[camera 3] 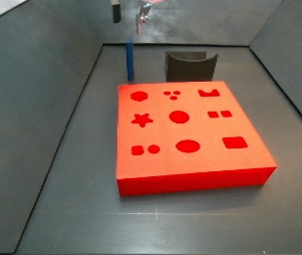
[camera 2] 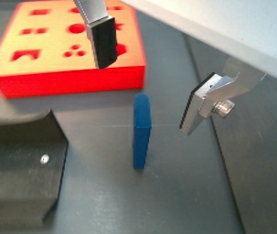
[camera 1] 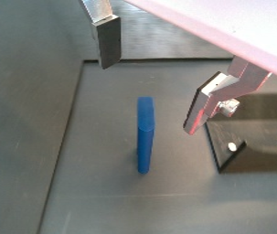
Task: Pick up the square-circle object. Move up. Rotate the square-circle object. Move to above the board. Insert the square-circle object.
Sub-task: Rotate the square-circle object.
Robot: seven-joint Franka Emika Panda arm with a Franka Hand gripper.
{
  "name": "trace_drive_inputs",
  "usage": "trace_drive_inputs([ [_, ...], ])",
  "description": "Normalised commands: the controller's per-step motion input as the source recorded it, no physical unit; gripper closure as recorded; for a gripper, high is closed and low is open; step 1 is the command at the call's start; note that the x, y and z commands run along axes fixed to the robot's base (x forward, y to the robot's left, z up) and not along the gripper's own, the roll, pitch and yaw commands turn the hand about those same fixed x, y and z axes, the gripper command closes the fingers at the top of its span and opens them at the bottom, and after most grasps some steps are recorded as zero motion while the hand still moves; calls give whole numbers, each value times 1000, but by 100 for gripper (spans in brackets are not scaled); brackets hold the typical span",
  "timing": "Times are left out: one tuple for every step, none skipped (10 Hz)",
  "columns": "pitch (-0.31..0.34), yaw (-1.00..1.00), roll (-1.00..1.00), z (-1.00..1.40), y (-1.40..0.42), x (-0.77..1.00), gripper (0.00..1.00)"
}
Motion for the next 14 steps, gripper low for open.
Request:
trace_drive_inputs([
  [3, -1000, -15, -36, 13, 32, 0],
  [3, -1000, -16, -36, 14, 32, 0],
  [4, -1000, -18, -36, 14, 32, 0],
  [4, -1000, -20, -36, 14, 32, 0],
  [5, -1000, -23, -36, 14, 32, 0],
  [5, -1000, -27, -36, 14, 32, 0],
  [7, -1000, -34, -36, 14, 32, 0],
  [8, -1000, -39, -36, 15, 32, 0],
  [8, -748, -42, -36, 14, 32, 0],
  [8, -519, -42, -36, 15, 32, 0],
  [8, -326, -42, -36, 15, 32, 0],
  [8, -181, -42, -1000, 0, 0, 0],
  [-4, -125, -42, -1000, 1, 10, 0],
  [-20, -91, -45, -1000, 1, 19, 0],
])
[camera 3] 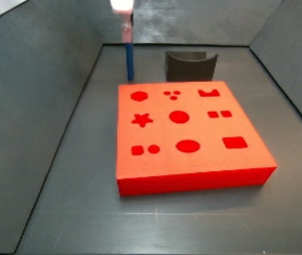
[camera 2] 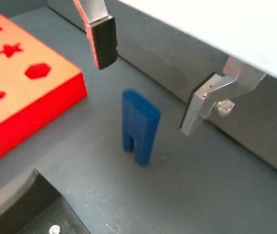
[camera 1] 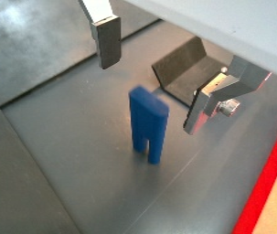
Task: Pick up the square-circle object. Move up. Rotate the square-circle object. Move to above the board. Insert the square-circle object.
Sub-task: Rotate the square-circle object, then move to above the board.
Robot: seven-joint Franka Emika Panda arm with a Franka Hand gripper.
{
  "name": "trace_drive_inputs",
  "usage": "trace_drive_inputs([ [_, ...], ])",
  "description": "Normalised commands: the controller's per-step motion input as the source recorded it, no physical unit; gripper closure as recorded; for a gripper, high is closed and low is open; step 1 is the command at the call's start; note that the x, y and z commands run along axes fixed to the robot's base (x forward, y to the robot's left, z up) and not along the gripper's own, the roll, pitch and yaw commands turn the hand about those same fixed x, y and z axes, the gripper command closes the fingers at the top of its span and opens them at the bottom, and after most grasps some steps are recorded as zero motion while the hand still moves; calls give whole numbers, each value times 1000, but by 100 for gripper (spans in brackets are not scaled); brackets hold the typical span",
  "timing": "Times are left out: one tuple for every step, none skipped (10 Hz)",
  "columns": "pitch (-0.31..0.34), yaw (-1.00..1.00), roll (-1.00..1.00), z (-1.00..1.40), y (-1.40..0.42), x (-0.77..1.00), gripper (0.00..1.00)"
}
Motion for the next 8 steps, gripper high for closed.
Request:
trace_drive_inputs([
  [-33, -70, -53, -968, 7, 22, 0],
  [-37, -61, -59, -824, 9, 22, 0],
  [-39, -57, -64, -726, 10, 22, 0],
  [-39, -51, -73, -529, 10, 23, 0],
  [-38, -44, -83, -337, 11, 29, 0],
  [-35, -39, -89, -201, 12, 34, 0],
  [-33, -36, -93, 0, 0, 0, 100],
  [79, -151, 373, 1000, 290, -227, 100],
])
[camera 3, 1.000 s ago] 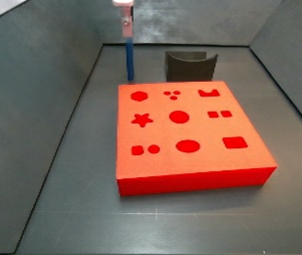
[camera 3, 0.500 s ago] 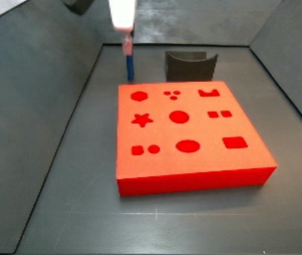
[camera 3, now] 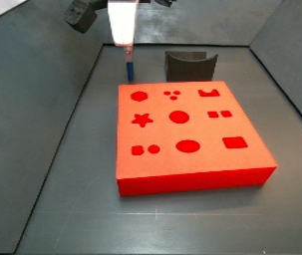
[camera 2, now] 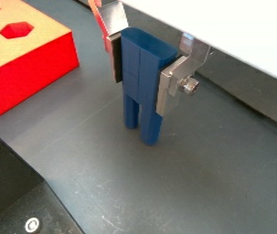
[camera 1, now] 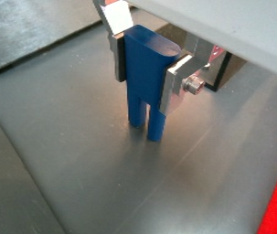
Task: Pick up the square-circle object. Move up. Rotate the square-circle object. Move to above the board. Insert the square-circle object.
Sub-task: Move to above the board.
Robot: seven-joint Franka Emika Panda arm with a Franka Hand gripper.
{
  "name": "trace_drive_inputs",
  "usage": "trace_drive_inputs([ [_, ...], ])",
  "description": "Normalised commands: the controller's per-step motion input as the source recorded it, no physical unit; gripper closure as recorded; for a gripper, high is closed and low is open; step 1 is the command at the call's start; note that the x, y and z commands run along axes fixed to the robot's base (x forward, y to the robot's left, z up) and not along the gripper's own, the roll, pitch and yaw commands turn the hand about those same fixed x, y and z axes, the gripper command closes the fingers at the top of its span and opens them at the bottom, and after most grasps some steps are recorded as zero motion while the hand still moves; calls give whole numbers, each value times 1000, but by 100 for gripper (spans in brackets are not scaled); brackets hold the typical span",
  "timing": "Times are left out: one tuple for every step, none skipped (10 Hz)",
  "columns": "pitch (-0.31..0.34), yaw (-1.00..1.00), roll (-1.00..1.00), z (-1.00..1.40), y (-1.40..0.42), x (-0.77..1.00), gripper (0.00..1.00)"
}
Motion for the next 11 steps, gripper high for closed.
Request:
trace_drive_inputs([
  [84, -152, 372, 1000, 290, -229, 100],
  [69, -124, 347, 1000, 266, -220, 100],
  [68, -55, 286, 1000, 237, -199, 100],
  [72, -18, 247, 1000, 222, -186, 100],
  [63, 6, 205, 1000, 205, -178, 100],
  [52, 12, 185, 1000, 198, -175, 100],
  [33, 14, 160, 1000, 181, -167, 100],
  [25, 17, 141, 1000, 171, -162, 100],
  [16, 12, 119, 1000, 156, -156, 100],
  [15, 8, 111, 1000, 150, -153, 100],
  [15, -2, 93, 1000, 137, -145, 100],
])
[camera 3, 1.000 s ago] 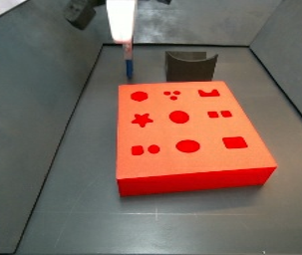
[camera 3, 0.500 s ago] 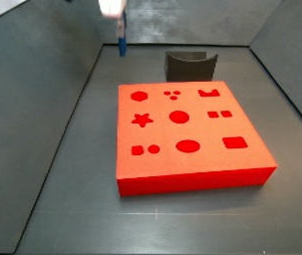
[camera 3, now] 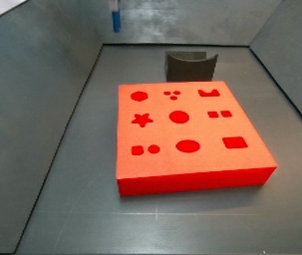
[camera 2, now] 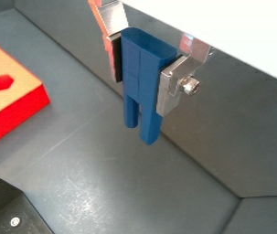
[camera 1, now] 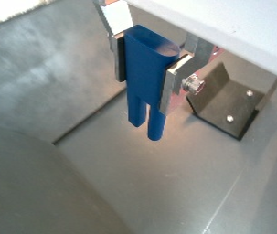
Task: Pick up the square-circle object. Move up. Rotate the square-circle object. Move to above the board. Insert the square-circle object.
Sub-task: Move to above the board.
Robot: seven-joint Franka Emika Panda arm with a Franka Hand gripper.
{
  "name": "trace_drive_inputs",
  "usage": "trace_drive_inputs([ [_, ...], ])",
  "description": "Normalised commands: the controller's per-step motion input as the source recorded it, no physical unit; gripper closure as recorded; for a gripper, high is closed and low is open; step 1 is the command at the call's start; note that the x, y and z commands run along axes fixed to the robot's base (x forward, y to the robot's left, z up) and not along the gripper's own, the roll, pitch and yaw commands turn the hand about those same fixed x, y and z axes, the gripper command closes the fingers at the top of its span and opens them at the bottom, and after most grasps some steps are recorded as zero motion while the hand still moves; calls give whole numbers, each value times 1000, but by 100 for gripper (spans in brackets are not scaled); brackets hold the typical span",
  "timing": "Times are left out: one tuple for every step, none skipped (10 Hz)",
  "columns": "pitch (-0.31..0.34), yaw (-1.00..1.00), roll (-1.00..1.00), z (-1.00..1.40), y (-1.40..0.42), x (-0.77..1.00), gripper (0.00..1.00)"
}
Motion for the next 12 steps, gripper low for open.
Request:
trace_drive_inputs([
  [18, -3, 77, 1000, 130, -138, 100],
  [29, -9, 57, 1000, 120, -124, 100],
  [38, -14, 50, 1000, 116, -114, 100],
  [54, -22, 37, 853, 91, -71, 100],
  [67, -27, 28, 676, 66, -38, 100],
  [81, -33, 21, 440, 43, -9, 100],
  [86, -35, 18, 322, 33, -2, 100],
  [33, 1000, -60, 199, -1000, 308, 100],
  [35, 1000, -55, 187, -1000, 312, 100],
  [40, 1000, -56, 192, -1000, 319, 100],
  [40, 1000, -65, 193, -1000, 326, 100],
  [41, 1000, -61, 191, -1000, 333, 100],
])
